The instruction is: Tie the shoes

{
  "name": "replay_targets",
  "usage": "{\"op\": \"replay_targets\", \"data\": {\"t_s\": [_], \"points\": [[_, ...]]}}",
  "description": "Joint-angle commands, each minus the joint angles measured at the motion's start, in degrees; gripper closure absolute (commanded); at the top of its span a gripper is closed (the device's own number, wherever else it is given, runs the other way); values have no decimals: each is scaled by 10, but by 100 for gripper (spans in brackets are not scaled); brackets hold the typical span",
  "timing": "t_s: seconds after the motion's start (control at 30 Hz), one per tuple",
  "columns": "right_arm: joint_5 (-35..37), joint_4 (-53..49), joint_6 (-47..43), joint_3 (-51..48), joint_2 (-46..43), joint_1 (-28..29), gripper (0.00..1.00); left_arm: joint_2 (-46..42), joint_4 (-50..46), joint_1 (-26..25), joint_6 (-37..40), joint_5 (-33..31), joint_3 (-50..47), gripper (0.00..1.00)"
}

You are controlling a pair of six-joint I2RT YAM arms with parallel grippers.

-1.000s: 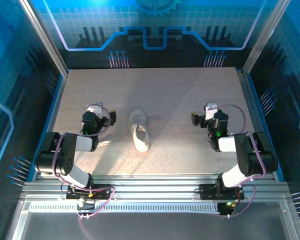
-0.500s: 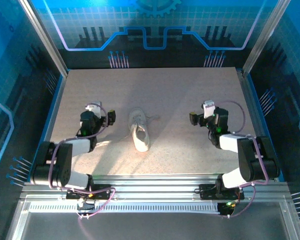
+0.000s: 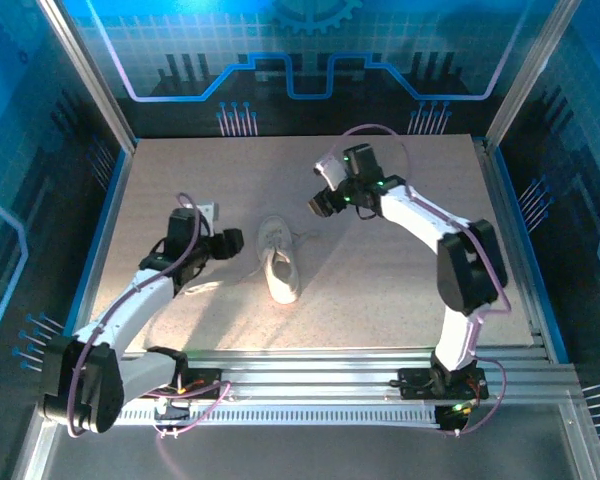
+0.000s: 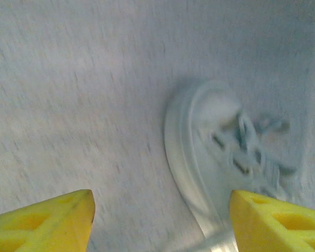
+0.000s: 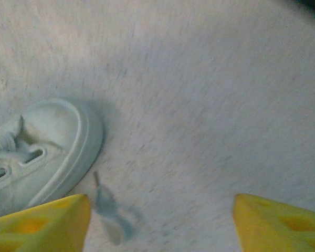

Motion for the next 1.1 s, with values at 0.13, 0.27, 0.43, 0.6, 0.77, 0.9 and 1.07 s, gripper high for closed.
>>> {"op": "replay_targets", "data": {"t_s": [0.13,0.27,0.43,0.6,0.77,0.9,1.07], "points": [[3,-174,274,55,63,4,33,57,-259,-28,-281,-102,67,42],[19,-181,334,61,82,22,31,91,-291,-59,-408,-143,75,41],[3,-176,387,71,115,24,30,122,-265,-77,-514,-150,57,35],[-22,-152,411,78,143,30,30,161,-217,-85,-547,-131,54,29],[-15,-151,417,84,163,40,32,208,-204,-94,-564,-141,60,29],[-22,-146,414,81,174,40,46,249,-176,-94,-562,-132,55,32],[-21,-126,396,58,146,37,88,252,-159,-94,-532,-122,48,75]]}}
